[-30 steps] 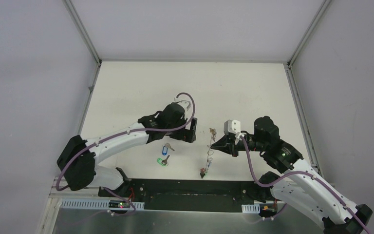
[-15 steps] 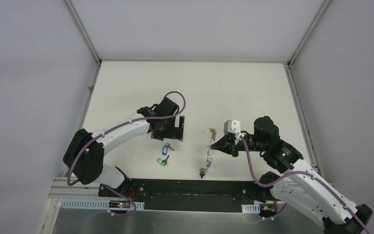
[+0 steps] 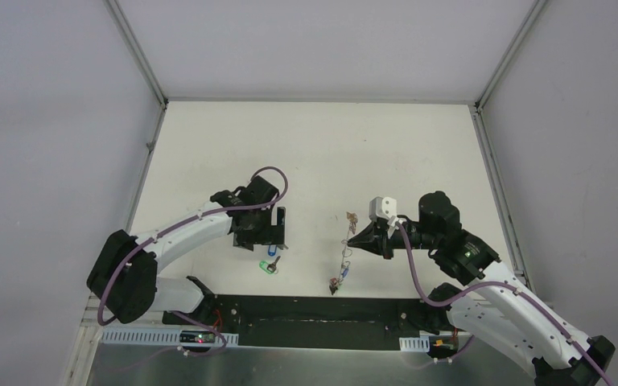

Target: Put the keys on the keyring

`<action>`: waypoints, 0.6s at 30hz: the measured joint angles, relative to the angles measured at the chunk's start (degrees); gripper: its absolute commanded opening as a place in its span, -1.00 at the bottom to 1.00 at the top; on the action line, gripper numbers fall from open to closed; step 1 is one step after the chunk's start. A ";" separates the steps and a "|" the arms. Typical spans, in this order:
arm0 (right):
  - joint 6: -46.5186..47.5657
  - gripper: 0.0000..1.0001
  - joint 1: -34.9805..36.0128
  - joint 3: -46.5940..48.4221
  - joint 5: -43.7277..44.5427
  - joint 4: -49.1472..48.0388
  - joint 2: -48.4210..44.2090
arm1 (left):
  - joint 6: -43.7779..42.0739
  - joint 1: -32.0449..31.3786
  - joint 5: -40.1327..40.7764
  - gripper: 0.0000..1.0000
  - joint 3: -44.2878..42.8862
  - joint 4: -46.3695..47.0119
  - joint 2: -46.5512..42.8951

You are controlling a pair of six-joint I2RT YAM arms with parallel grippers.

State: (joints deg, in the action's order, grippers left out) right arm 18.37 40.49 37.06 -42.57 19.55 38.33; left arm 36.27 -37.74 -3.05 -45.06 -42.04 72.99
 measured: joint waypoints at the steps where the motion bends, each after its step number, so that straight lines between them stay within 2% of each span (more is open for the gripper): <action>1: -0.13 -1.00 0.00 0.00 -0.07 0.00 0.00 | -0.02 0.13 -0.24 0.75 -0.02 0.07 0.87; 5: -0.87 -1.00 0.00 0.00 -0.15 -0.07 0.00 | -1.38 0.70 -1.22 0.76 -0.37 0.00 4.68; 10: -1.88 -1.00 0.00 0.00 -0.17 -0.52 0.00 | -5.86 1.11 -2.64 0.44 -1.86 0.04 8.28; 15: -2.38 -1.00 0.00 0.00 -0.17 -0.83 0.35 | -11.34 1.44 -4.57 0.39 -3.69 0.02 12.61; 18: -2.49 -1.00 0.00 0.00 -0.20 -0.87 0.55 | -13.03 1.44 -4.90 0.06 -4.17 -0.13 13.31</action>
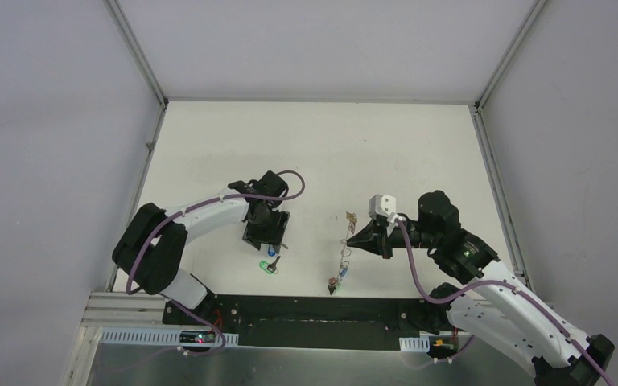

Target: Put the keys on the keyring

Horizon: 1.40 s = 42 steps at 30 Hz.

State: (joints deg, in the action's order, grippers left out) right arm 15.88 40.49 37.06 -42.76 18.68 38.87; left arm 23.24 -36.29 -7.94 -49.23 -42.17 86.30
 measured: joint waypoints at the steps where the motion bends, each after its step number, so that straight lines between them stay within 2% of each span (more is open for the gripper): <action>1: -0.04 -1.00 0.00 0.00 0.00 0.00 0.00 | -0.39 0.00 -0.09 0.01 -0.28 -0.07 0.22; 5: -0.35 -1.00 0.00 0.00 -0.04 -0.02 0.00 | -3.43 0.02 -0.59 -0.07 -3.17 -0.70 2.86; 15: -0.76 -1.00 0.00 0.00 -0.13 0.00 0.00 | -6.54 0.02 3.06 -0.05 -7.08 -2.89 7.08; 20: -0.83 -1.00 0.00 0.00 -0.13 -0.02 0.00 | -7.82 0.02 3.82 -0.32 -8.37 -3.32 7.28; 25: -0.90 -1.00 0.00 0.00 -0.13 0.00 0.00 | -9.68 0.02 2.82 -0.44 -9.66 -3.34 9.81; 34: -1.01 -1.00 0.00 0.00 -0.13 0.00 -0.02 | -11.45 0.02 0.35 -0.99 -11.17 -4.48 11.65; 42: -1.01 -1.00 0.00 0.00 -0.13 0.00 0.00 | -11.91 0.02 -1.07 -1.00 -11.50 -4.98 11.63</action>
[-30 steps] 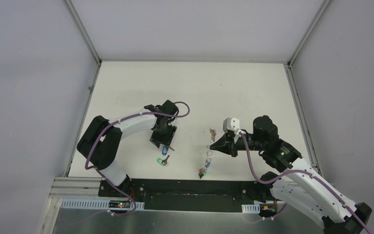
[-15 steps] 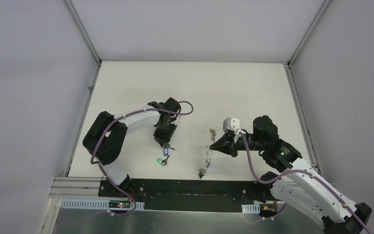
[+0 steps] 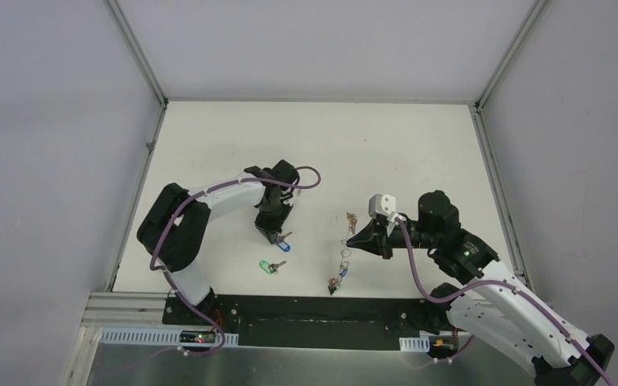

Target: Put the keys on the keyring

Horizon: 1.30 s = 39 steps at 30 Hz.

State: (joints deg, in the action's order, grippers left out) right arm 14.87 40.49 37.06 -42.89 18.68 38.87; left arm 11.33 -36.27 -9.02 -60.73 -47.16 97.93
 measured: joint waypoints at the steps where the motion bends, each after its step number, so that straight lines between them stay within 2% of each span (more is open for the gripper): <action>1: 0.00 -1.00 0.00 0.00 0.00 0.00 0.00 | -0.02 0.00 -0.11 -1.00 0.00 -0.02 -0.07; 11: 0.04 -1.00 0.00 0.00 -0.02 0.00 0.26 | -1.77 0.00 -0.81 -1.00 -2.05 -2.67 -5.33; 22: 0.22 -1.00 0.00 0.48 -0.61 0.04 1.11 | -7.23 0.00 -3.15 -1.00 -7.48 -4.85 -21.33; 33: 0.24 -1.00 0.00 1.81 -1.88 0.09 2.10 | -16.72 0.00 -15.52 -1.00 -9.70 -4.66 -30.23; 39: 0.24 -1.00 0.00 1.86 -2.54 0.09 2.49 | -20.22 -0.04 -23.12 -1.00 -5.46 -0.37 -35.56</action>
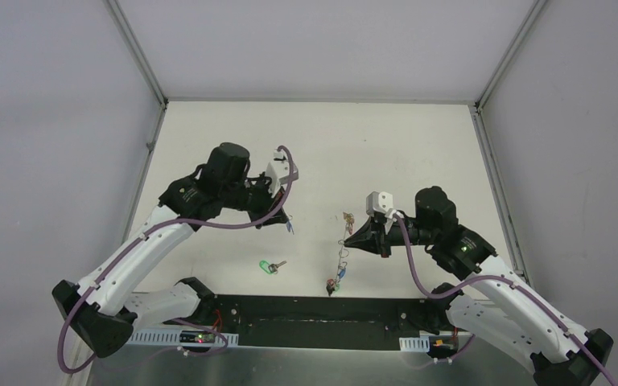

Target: Put the keys on the keyring

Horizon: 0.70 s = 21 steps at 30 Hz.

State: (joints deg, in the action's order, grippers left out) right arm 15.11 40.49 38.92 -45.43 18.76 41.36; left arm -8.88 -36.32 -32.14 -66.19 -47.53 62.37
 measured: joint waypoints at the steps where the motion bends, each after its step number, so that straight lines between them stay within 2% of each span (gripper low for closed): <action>1: 0.00 -1.00 0.00 0.00 -0.04 -0.02 0.04 | -0.42 -0.02 -1.18 -1.00 1.27 1.31 -1.33; 10: -0.02 -1.00 0.00 0.00 -0.50 -0.02 0.70 | -2.56 -3.63 -8.13 -1.00 11.08 16.48 -11.78; 16: -0.02 -1.00 0.00 0.00 -0.70 -0.02 0.87 | -2.86 -7.54 -8.44 -1.00 12.13 23.32 -10.38; 21: -0.02 -1.00 0.00 0.00 -1.07 -0.02 0.96 | -5.60 -12.41 -6.29 -1.00 12.13 25.24 -6.49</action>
State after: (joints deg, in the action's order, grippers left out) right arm 15.09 40.49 38.92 -46.50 18.74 42.33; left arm -14.48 -48.73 -38.44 -54.06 -22.28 55.88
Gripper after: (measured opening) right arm 0.007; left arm 0.008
